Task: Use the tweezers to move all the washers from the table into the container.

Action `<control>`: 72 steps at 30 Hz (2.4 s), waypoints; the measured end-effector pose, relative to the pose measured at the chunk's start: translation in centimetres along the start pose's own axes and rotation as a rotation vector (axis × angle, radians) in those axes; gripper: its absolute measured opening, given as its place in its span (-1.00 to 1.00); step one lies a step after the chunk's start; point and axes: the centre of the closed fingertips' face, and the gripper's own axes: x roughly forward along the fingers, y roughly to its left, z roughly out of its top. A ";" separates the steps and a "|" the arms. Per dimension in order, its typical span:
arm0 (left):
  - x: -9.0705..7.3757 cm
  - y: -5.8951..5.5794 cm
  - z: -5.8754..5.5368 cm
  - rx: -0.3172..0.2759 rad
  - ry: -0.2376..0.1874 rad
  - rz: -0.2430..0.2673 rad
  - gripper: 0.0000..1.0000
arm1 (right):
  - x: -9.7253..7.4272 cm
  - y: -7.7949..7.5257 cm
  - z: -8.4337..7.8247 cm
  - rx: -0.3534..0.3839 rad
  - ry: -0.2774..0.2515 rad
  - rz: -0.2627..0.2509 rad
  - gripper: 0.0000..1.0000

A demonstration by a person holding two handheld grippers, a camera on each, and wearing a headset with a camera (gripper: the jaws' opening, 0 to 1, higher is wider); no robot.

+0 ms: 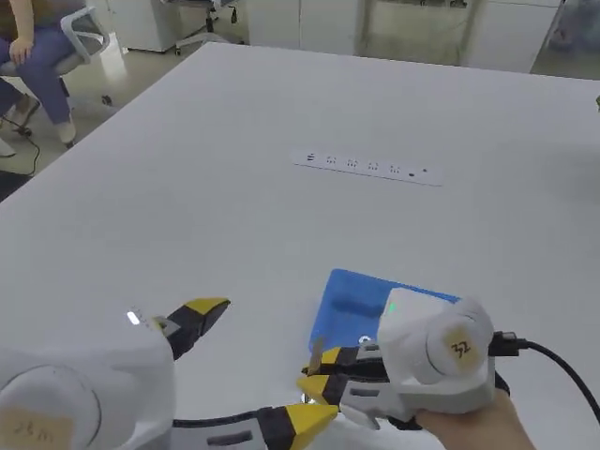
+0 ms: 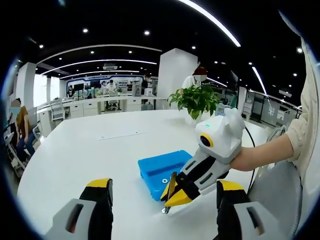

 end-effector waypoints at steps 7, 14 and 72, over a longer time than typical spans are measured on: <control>0.2 -1.1 -0.8 0.035 0.038 -0.026 0.77 | -2.9 -0.5 3.1 0.063 -0.142 -0.051 -0.95; 0.7 -2.5 -0.7 0.042 0.046 -0.058 0.77 | -5.6 -4.1 5.5 0.161 -0.281 -0.173 -0.95; 1.0 -3.9 -0.2 0.000 0.049 -0.172 0.17 | -9.7 -3.5 3.1 -0.007 -0.190 -0.274 -0.94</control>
